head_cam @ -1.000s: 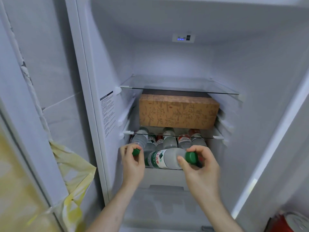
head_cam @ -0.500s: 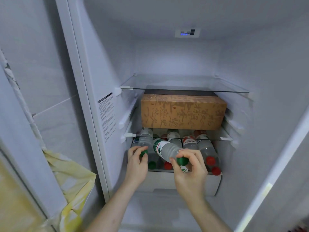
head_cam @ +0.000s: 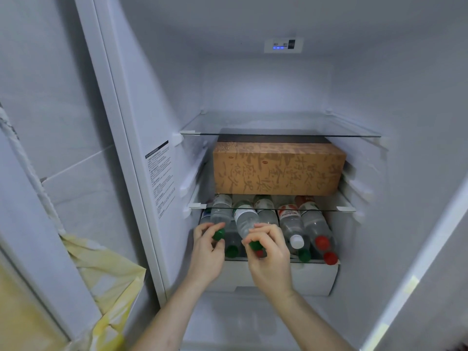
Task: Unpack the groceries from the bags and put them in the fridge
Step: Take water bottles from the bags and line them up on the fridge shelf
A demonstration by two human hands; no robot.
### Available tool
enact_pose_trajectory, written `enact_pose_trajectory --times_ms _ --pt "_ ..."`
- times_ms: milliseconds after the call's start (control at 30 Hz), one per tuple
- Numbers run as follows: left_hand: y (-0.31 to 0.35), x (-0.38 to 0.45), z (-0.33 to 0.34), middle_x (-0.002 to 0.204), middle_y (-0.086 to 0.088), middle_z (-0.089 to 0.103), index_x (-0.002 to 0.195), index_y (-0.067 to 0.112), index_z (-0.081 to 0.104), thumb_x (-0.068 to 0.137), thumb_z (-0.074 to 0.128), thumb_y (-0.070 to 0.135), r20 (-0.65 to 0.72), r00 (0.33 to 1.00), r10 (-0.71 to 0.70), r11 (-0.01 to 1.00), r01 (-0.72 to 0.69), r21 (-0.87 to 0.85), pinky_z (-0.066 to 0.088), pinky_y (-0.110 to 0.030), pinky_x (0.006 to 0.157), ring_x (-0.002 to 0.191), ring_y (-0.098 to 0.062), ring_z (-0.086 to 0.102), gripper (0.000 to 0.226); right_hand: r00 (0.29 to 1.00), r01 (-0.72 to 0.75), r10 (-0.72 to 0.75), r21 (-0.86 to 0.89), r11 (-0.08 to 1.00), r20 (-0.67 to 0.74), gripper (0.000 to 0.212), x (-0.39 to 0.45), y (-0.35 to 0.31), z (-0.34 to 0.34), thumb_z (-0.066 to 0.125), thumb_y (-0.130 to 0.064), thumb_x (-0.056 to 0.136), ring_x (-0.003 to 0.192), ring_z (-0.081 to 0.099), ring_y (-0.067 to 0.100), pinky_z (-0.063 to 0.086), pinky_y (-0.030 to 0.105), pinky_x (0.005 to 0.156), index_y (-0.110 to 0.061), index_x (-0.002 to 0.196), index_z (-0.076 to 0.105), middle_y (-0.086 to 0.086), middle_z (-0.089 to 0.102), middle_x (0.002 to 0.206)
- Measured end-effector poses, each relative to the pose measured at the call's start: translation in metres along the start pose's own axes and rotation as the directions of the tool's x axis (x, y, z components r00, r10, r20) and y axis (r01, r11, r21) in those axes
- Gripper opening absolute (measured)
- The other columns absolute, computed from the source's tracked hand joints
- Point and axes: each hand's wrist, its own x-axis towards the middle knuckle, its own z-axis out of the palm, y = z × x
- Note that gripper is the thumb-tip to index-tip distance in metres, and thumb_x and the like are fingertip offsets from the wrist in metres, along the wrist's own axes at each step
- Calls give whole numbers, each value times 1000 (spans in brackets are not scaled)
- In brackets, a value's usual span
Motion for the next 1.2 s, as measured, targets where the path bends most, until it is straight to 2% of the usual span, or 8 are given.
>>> enact_pose_trajectory --times_ms 233,400,533,767,867,933,1033,1200 --pt "5 0 -3 134 4 38 132 22 64 95 52 -4 32 999 -14 1000 14 21 37 3 82 100 1 55 47 969 -3 42 -156 988 242 30 -2 24 14 80 8 76 118 51 7 41 13 96 -18 87 70 -10 57 102" --pt "7 -3 -6 138 3 37 135 25 61 94 52 -4 69 998 -17 998 13 56 39 -2 84 98 -2 58 51 903 44 58 -225 973 426 34 1 26 24 77 9 73 125 46 11 48 24 93 -19 92 71 -8 57 108" --pt "5 -6 -7 141 5 33 141 29 55 93 59 3 95 995 -2 989 -12 145 43 -29 109 122 -14 51 55 883 -9 110 -219 976 456 34 3 25 19 72 9 78 137 41 9 48 29 103 -19 97 71 -8 59 121" --pt "15 -17 -9 159 14 23 150 41 40 87 65 39 230 938 260 880 -328 343 27 -38 122 149 -15 21 67 979 -23 49 -131 991 196 25 2 15 -27 76 3 84 141 45 11 36 21 114 -20 91 72 -10 63 126" --pt "19 -14 -2 168 16 8 154 45 33 91 62 52 310 923 227 859 -340 383 11 -41 127 157 -14 -4 70 985 -106 138 -272 956 101 24 3 29 -38 80 -18 85 147 37 21 30 50 122 -26 106 73 -9 58 139" --pt "19 -10 4 169 16 1 156 46 26 94 58 58 345 922 176 853 -318 414 7 -46 128 156 -15 -13 71 956 -198 266 -404 893 119 39 1 38 -37 74 -43 87 154 23 25 12 61 125 -33 124 68 -10 48 151" --pt "17 -6 10 170 13 1 158 46 20 99 51 58 354 923 153 835 -312 452 8 -53 127 156 -19 -17 68 916 -208 354 -531 821 188 63 -4 52 -33 50 -69 89 158 11 27 -1 58 125 -36 143 56 -10 36 162" --pt "16 -3 14 170 13 7 159 47 13 102 43 58 337 933 126 799 -297 524 19 -55 125 155 -21 -13 66 910 -205 363 -548 811 198 58 -6 59 -25 54 -61 96 157 9 33 6 58 124 -35 148 52 -7 34 165"
